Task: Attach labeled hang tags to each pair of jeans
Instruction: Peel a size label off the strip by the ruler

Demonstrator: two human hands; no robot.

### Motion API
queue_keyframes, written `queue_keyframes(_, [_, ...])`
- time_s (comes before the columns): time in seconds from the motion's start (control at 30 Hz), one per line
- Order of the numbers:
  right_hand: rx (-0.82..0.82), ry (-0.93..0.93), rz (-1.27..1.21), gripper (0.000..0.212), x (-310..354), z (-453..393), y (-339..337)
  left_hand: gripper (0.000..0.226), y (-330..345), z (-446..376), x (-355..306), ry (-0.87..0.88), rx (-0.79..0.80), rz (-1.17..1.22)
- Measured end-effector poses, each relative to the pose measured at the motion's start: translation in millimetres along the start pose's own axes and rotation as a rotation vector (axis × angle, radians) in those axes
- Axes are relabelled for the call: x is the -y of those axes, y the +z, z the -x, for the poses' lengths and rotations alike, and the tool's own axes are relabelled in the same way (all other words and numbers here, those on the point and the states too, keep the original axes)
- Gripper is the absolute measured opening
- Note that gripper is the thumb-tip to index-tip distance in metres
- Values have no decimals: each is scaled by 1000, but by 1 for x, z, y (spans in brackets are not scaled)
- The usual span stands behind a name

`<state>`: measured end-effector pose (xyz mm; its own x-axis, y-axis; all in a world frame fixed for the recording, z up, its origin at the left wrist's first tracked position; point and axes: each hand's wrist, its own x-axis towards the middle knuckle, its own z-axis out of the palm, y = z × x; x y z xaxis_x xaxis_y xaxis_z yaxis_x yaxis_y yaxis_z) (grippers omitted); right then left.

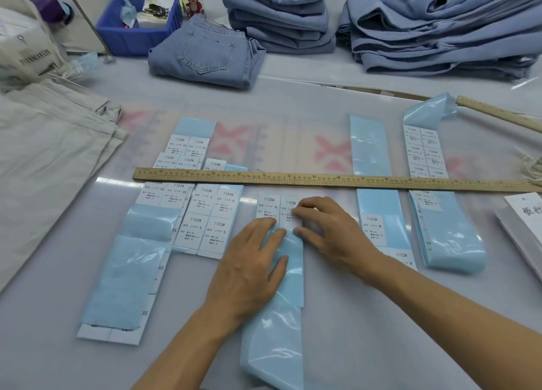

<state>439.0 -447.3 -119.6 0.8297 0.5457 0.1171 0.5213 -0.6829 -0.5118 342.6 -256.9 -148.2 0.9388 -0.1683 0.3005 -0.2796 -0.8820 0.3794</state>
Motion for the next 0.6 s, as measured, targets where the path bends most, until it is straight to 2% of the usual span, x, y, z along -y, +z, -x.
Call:
queue_keyframes(0.13, [86,-79,46,33,-9,-8,-11,36,3,2,1,64,-39,-40])
queue_keyframes(0.4, [-27,-317,153,22,-13,-11,-10,34,5,-1,3,50,-76,-36])
queue_keyframes(0.6, [73,-365,190,13,-10,-22,-23,34,3,0,2,35,-68,-37])
